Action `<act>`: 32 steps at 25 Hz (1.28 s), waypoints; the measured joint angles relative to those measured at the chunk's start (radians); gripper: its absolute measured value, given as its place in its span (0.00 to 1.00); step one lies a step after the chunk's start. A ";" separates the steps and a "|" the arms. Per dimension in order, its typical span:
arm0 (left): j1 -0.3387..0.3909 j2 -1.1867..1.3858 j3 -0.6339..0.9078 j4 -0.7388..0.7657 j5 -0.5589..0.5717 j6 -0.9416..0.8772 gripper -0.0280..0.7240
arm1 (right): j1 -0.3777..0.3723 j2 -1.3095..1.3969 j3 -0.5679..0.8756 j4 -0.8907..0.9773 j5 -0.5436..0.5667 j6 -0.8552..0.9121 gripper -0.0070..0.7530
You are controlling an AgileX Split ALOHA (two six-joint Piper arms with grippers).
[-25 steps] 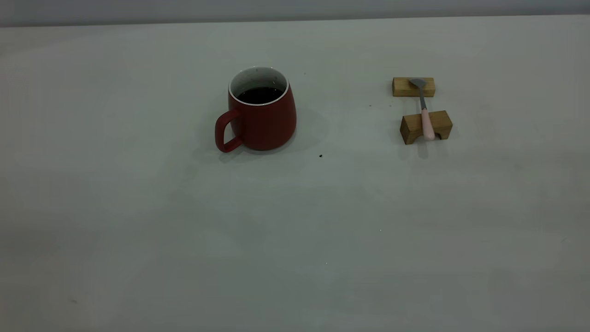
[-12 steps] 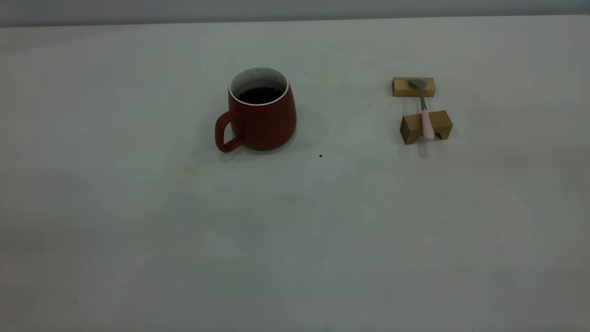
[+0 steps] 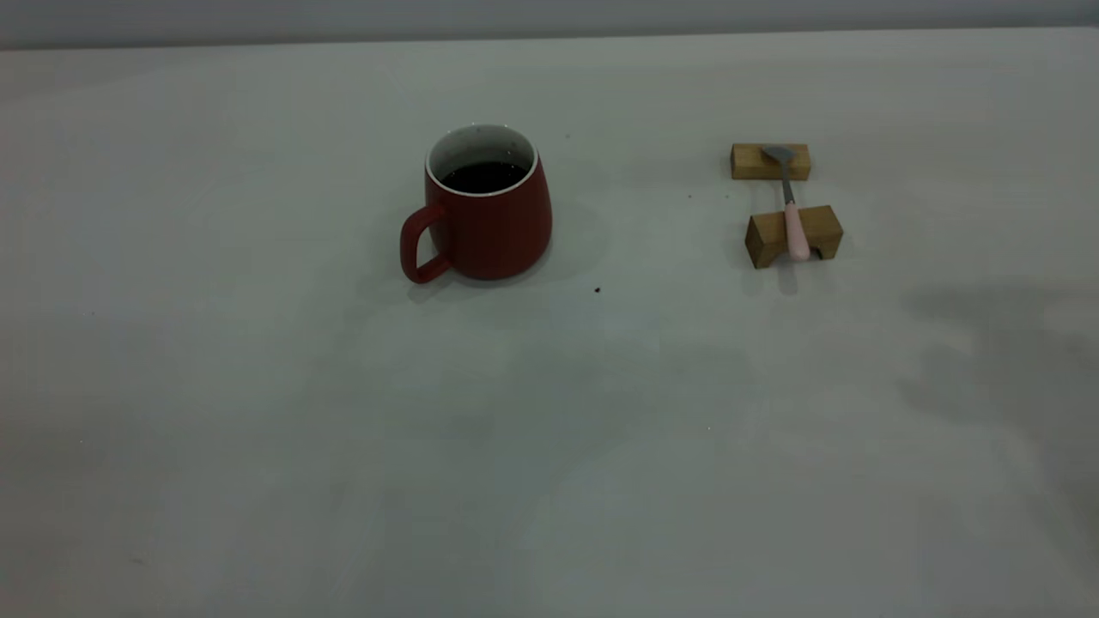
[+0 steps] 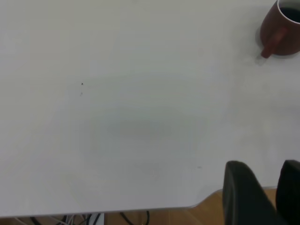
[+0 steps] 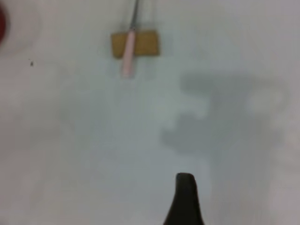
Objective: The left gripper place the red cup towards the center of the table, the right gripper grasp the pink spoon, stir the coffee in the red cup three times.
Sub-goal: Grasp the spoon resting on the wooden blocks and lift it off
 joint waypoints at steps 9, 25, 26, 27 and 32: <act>0.000 0.000 0.000 0.000 0.000 0.001 0.37 | 0.138 0.527 -0.317 0.002 0.005 0.016 0.93; 0.000 0.000 0.000 0.000 0.000 0.001 0.37 | 0.196 0.811 -0.513 0.001 -0.011 0.044 0.93; 0.000 0.000 0.000 0.000 0.000 0.001 0.37 | 0.199 0.818 -0.513 0.003 -0.017 0.051 0.92; 0.000 0.000 0.000 0.000 0.000 0.007 0.37 | 0.202 0.826 -0.513 0.004 -0.023 0.056 0.92; 0.000 0.000 0.000 0.000 0.000 0.007 0.37 | 0.207 0.859 -0.513 0.016 -0.042 0.064 0.92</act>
